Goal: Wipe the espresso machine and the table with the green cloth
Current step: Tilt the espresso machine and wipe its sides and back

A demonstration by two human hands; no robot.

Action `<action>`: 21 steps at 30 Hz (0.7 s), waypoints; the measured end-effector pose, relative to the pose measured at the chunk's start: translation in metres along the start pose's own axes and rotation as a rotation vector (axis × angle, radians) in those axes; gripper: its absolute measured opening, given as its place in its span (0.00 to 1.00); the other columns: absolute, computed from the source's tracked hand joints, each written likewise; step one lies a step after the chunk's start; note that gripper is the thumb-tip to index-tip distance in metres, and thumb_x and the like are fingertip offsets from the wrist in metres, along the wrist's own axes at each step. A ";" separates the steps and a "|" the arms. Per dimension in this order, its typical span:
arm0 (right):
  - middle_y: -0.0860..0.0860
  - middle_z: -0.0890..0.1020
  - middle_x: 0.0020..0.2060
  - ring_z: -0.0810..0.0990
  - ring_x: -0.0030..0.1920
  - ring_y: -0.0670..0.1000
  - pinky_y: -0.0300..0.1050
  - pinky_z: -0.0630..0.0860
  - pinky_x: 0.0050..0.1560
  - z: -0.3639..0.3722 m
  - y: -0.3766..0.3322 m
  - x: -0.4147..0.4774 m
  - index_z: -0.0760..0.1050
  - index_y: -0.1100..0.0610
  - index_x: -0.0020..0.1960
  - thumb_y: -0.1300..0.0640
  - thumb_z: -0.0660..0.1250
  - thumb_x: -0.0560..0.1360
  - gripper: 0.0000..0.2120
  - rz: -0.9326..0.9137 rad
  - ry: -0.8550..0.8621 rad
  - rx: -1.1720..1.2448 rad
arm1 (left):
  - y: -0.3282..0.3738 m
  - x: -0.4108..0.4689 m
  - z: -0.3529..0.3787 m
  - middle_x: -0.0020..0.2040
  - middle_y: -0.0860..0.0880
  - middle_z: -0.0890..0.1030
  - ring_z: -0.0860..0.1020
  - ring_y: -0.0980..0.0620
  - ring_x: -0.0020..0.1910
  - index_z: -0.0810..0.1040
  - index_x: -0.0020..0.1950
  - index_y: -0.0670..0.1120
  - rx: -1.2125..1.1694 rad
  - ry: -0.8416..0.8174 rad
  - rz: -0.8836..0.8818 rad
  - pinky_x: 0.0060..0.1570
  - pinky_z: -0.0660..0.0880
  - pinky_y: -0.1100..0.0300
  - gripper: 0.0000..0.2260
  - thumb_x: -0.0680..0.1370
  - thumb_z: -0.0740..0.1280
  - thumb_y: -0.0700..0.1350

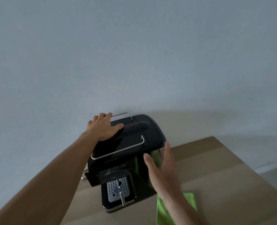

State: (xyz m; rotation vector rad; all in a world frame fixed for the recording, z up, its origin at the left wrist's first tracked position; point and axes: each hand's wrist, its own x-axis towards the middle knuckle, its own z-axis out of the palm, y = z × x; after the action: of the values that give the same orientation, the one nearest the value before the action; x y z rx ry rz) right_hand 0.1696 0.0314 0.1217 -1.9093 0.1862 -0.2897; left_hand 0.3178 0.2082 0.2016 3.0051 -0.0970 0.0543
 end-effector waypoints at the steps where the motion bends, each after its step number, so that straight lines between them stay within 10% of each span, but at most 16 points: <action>1: 0.48 0.52 0.75 0.57 0.73 0.52 0.53 0.59 0.71 0.007 -0.014 0.005 0.44 0.49 0.76 0.37 0.63 0.72 0.42 0.062 0.028 0.059 | -0.005 0.002 0.000 0.76 0.46 0.59 0.58 0.43 0.74 0.57 0.76 0.52 0.007 -0.023 -0.022 0.69 0.56 0.44 0.36 0.74 0.56 0.70; 10: 0.52 0.37 0.75 0.40 0.75 0.54 0.47 0.45 0.72 0.051 -0.042 0.020 0.33 0.54 0.75 0.48 0.68 0.71 0.50 0.245 0.186 0.162 | -0.011 -0.005 -0.001 0.74 0.44 0.62 0.60 0.41 0.72 0.60 0.75 0.53 0.027 -0.034 -0.057 0.68 0.58 0.45 0.36 0.73 0.53 0.72; 21: 0.53 0.61 0.70 0.68 0.65 0.58 0.57 0.69 0.62 -0.004 -0.028 0.049 0.57 0.54 0.70 0.42 0.63 0.62 0.40 0.182 -0.092 0.035 | -0.045 -0.063 0.005 0.68 0.45 0.66 0.69 0.44 0.67 0.62 0.73 0.52 -0.258 -0.004 -0.087 0.66 0.66 0.47 0.36 0.72 0.58 0.71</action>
State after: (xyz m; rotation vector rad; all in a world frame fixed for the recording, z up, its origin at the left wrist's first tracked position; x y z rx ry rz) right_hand 0.2156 0.0247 0.1545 -1.8520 0.2897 -0.0824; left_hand 0.2583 0.2558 0.1881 2.7475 0.0255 0.0245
